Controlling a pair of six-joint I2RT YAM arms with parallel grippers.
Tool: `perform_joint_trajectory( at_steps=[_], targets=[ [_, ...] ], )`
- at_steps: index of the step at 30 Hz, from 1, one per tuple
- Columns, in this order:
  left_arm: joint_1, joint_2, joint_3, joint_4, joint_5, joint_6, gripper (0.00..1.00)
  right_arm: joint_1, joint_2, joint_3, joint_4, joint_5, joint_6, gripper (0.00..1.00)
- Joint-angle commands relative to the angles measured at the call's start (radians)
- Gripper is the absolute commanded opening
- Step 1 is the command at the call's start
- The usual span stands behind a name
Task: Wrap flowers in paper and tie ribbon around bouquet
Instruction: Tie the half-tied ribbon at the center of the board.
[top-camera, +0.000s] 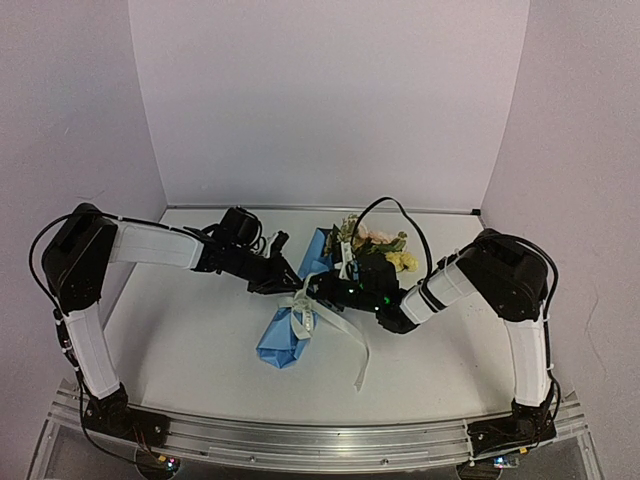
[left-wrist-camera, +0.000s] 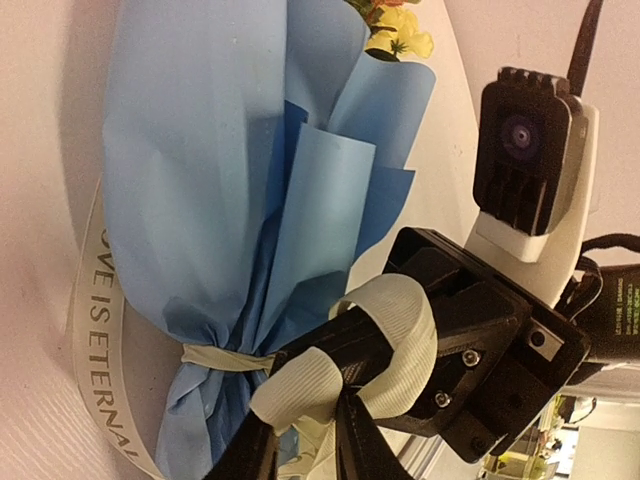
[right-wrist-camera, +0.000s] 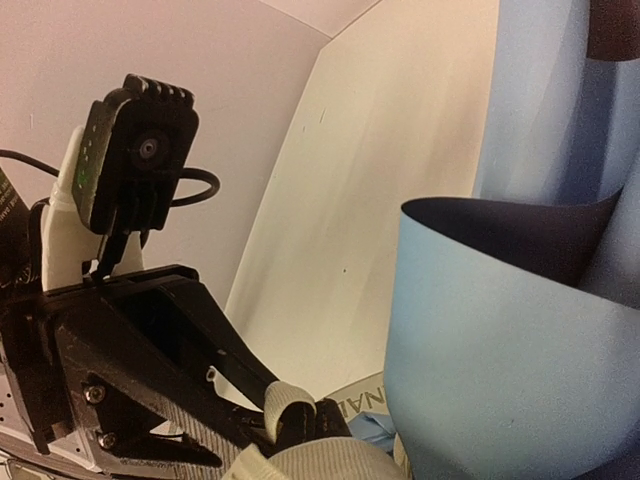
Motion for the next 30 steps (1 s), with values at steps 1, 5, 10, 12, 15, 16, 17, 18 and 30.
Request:
perform_joint_trajectory(
  at_steps=[1,5,10,12,15,16,17,18,30],
  targets=[
    [0.003,0.009,0.039,0.038,0.001,0.014,0.13,0.007,-0.007,0.03,-0.007,-0.02,-0.015,0.0],
    [0.003,0.0,0.025,0.059,0.0,0.014,0.03,0.007,-0.017,0.027,-0.034,-0.022,-0.019,0.0],
    [0.004,-0.027,-0.017,0.135,0.0,0.009,0.0,0.007,-0.061,-0.003,-0.091,-0.012,-0.026,0.05],
    [0.004,-0.036,-0.031,0.158,0.0,0.009,0.0,0.008,-0.093,-0.016,-0.138,-0.004,-0.032,0.09],
    [0.004,-0.047,-0.047,0.188,0.0,0.004,0.0,0.007,-0.125,-0.032,-0.177,0.001,-0.032,0.13],
    [0.004,-0.048,-0.049,0.191,-0.003,0.003,0.0,0.007,-0.138,-0.044,-0.182,0.008,-0.031,0.15],
    [0.004,-0.05,-0.052,0.193,-0.007,0.003,0.0,0.007,-0.15,-0.055,-0.186,0.014,-0.03,0.16],
    [0.004,-0.051,-0.056,0.198,-0.009,0.003,0.0,0.007,-0.165,-0.065,-0.194,0.023,-0.029,0.17],
    [0.007,-0.077,-0.093,0.232,-0.034,-0.014,0.0,0.023,-0.323,-0.13,-0.384,0.064,-0.083,0.23]
  ],
)
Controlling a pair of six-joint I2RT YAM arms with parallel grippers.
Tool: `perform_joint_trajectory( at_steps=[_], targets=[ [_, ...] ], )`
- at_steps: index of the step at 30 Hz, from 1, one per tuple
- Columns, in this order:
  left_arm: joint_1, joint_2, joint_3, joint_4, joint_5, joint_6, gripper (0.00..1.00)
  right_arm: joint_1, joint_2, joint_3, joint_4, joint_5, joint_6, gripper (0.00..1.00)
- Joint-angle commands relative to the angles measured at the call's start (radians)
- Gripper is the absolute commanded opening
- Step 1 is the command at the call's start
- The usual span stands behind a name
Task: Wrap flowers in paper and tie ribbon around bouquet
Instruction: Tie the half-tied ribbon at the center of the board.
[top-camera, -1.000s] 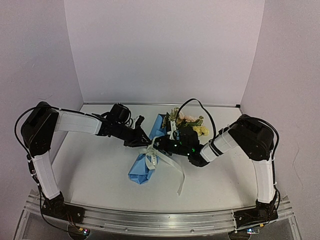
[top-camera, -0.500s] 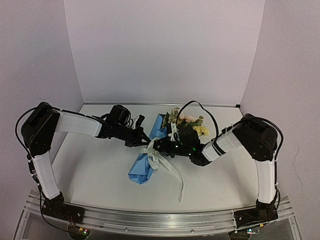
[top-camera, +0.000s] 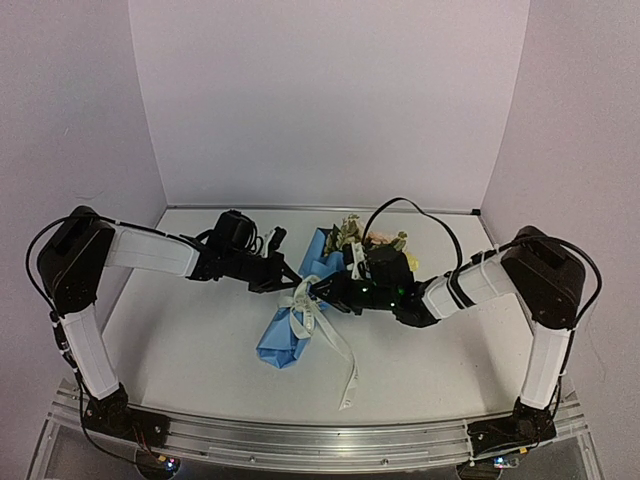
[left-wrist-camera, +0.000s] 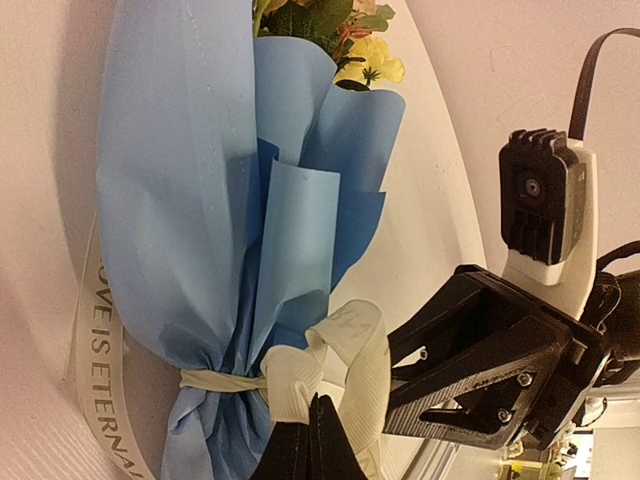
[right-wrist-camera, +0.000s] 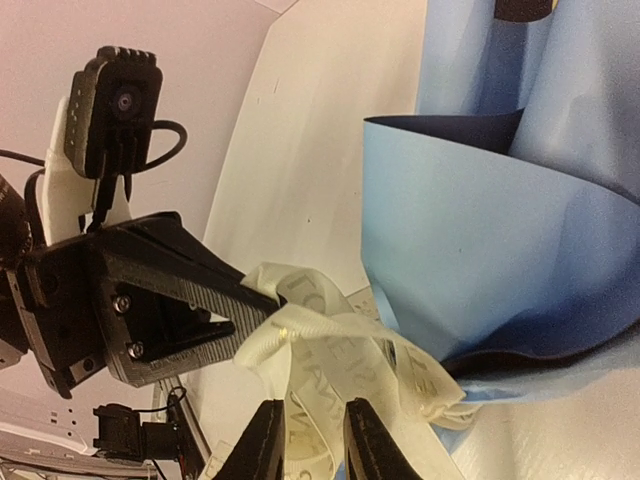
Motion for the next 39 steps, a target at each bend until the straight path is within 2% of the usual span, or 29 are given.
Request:
perform_joint_trajectory(
  at_steps=[1,9,21,26,31,39],
  targets=[
    [0.004,-0.049,-0.004,0.055,-0.01,-0.011,0.0,0.023,-0.116,-0.038,-0.104,0.039,-0.065,0.24],
    [0.003,-0.042,-0.002,0.058,0.008,-0.01,0.0,0.11,-0.212,0.008,-0.442,0.125,-0.278,0.37],
    [0.004,-0.039,-0.007,0.065,0.015,-0.012,0.0,0.115,-0.099,0.091,-0.486,0.105,-0.377,0.47],
    [0.007,-0.04,-0.007,0.062,0.015,-0.01,0.0,0.114,-0.049,0.134,-0.46,0.077,-0.349,0.46],
    [0.013,-0.042,-0.009,0.061,0.02,-0.008,0.0,0.114,-0.028,0.132,-0.429,0.065,-0.314,0.38],
    [0.019,-0.056,-0.034,0.057,0.015,-0.003,0.0,0.105,-0.058,0.081,-0.425,0.079,-0.281,0.0]
  ],
)
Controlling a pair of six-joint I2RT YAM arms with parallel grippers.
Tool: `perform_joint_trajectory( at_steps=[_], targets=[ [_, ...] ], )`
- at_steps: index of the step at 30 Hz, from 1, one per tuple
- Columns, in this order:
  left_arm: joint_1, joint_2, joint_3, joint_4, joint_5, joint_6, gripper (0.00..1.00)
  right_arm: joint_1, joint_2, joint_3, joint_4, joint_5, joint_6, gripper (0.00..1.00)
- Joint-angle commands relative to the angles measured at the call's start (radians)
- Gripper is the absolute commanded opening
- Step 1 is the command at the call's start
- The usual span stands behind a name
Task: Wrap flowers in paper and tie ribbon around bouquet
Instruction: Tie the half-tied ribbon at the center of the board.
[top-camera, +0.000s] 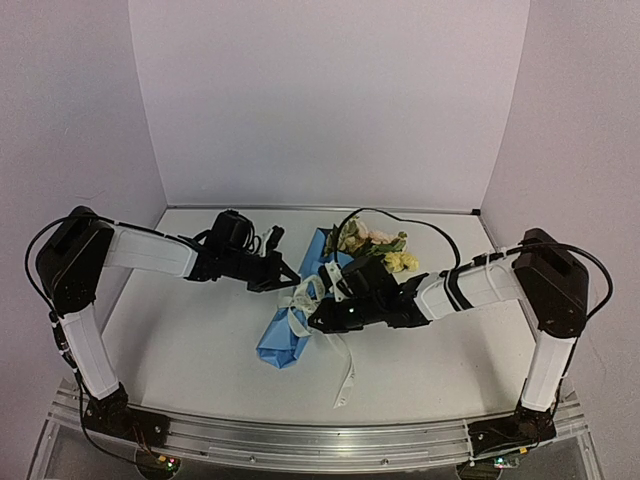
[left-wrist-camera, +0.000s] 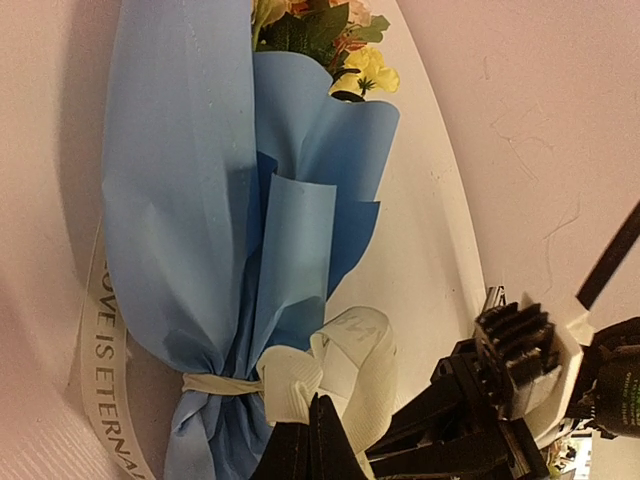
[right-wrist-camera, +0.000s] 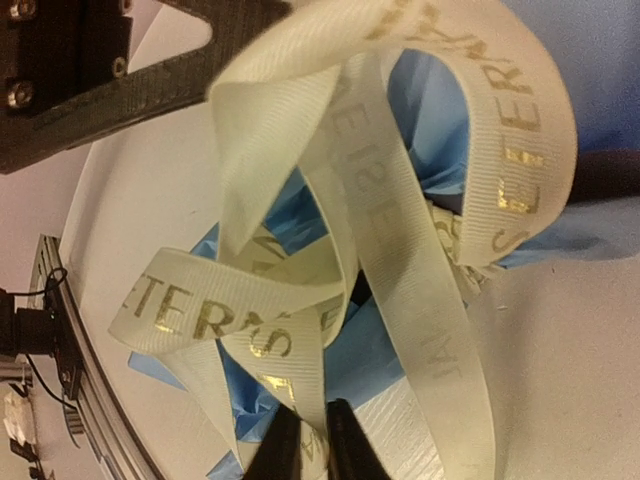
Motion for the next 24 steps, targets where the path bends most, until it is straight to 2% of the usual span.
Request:
perform_joint_trajectory(
  at_steps=[1,5,12,17,24],
  targets=[
    [0.007,-0.052,-0.025,0.027,0.006,0.007,0.0,-0.014,-0.027,-0.025,0.031,0.016,0.02,0.0],
    [0.01,-0.072,-0.053,0.018,-0.01,0.016,0.0,-0.029,-0.077,-0.071,0.017,0.035,0.029,0.0],
    [0.027,-0.11,-0.096,0.019,-0.041,0.021,0.0,-0.044,-0.126,-0.068,-0.124,0.075,-0.002,0.0],
    [0.038,-0.128,-0.119,0.018,-0.061,0.021,0.0,-0.045,-0.136,-0.001,-0.307,0.12,-0.052,0.0],
    [0.045,-0.188,-0.158,0.007,-0.091,0.027,0.0,-0.045,-0.12,0.066,-0.48,0.189,-0.115,0.0]
  ],
)
